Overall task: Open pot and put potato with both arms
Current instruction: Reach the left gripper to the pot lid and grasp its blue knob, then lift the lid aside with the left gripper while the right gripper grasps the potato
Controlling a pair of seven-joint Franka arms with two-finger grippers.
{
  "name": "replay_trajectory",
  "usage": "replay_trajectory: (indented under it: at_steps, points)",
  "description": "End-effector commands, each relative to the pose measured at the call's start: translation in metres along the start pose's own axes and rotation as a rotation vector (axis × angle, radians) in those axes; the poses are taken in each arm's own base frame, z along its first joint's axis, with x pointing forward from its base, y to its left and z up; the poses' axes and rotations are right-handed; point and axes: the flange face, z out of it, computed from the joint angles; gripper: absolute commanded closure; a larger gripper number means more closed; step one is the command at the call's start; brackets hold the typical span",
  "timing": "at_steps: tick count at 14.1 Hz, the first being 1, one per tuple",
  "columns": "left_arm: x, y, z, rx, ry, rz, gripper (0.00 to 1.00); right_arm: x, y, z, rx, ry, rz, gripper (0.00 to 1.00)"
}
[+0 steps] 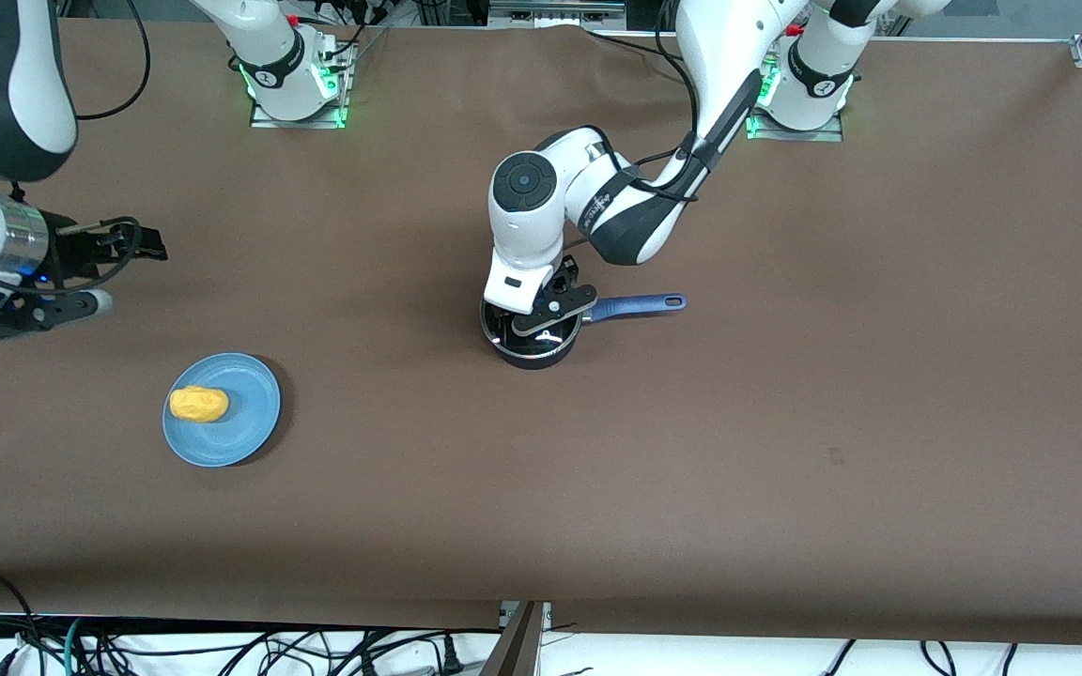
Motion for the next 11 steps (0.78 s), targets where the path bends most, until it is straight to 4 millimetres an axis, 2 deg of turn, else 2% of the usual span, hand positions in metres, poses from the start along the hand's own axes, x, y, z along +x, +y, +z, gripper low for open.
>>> replay_trajectory:
  at_steps: [1, 3, 5, 7, 9, 11]
  points:
    - [-0.001, 0.005, -0.003, 0.001, 0.036, -0.001, 0.34, 0.022, 0.011, 0.011, -0.008, 0.016, -0.216, 0.00]
    - [0.000, 0.005, -0.009, -0.005, 0.037, 0.000, 0.44, 0.037, 0.022, 0.026, -0.045, 0.027, -0.381, 0.00]
    - [0.004, 0.004, -0.024, -0.018, 0.040, -0.001, 0.45, 0.053, 0.031, 0.042, -0.116, 0.013, -0.543, 0.00]
    - [0.018, -0.003, -0.050, -0.029, 0.042, -0.011, 0.45, 0.071, 0.040, 0.060, -0.176, 0.009, -0.695, 0.00]
    - [0.048, -0.021, -0.079, -0.023, 0.040, 0.042, 0.46, 0.090, 0.047, 0.083, -0.206, 0.021, -0.843, 0.00]
    - [0.095, -0.055, -0.106, -0.041, -0.005, 0.097, 0.46, 0.108, 0.053, 0.101, -0.254, 0.046, -0.980, 0.00]
